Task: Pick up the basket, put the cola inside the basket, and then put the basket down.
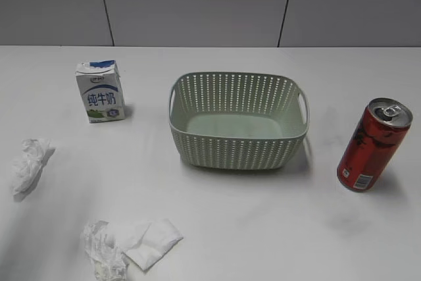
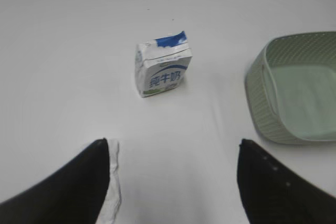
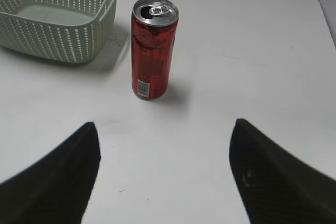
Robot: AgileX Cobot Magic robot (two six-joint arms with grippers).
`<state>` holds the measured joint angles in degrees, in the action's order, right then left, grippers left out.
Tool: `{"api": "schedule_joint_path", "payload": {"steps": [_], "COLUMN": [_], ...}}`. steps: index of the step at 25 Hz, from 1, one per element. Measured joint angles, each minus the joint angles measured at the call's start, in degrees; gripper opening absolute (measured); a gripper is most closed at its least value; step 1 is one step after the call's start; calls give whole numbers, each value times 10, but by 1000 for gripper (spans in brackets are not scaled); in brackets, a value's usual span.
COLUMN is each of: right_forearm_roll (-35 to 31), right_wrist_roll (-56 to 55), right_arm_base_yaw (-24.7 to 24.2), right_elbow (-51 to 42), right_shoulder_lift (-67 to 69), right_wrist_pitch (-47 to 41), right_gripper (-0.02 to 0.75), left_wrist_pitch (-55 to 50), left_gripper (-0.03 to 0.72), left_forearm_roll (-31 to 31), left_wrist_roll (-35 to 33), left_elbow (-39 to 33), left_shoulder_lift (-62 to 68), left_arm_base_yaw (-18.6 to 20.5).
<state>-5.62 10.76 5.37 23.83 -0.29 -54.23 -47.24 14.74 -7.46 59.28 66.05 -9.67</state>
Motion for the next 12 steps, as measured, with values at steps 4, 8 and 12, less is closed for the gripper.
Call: {"api": "schedule_joint_path", "payload": {"steps": [4,8,12], "right_forearm_roll": [0,0,0], "right_wrist_roll": [0,0,0], "right_arm_base_yaw": [0,0,0], "right_elbow": [0,0,0], "right_shoulder_lift": [0,0,0], "right_wrist_pitch": [0,0,0], "right_gripper": [584,584,584], "left_wrist_pitch": [-4,-18,-57], "left_gripper": [573,573,573], "left_forearm_roll": [-5,-38,-98], "left_wrist_roll": [24,71,137], "left_elbow": [65,133,210], "left_shoulder_lift": [85,168,261], "left_arm_base_yaw": [-52,-109,-166]}}
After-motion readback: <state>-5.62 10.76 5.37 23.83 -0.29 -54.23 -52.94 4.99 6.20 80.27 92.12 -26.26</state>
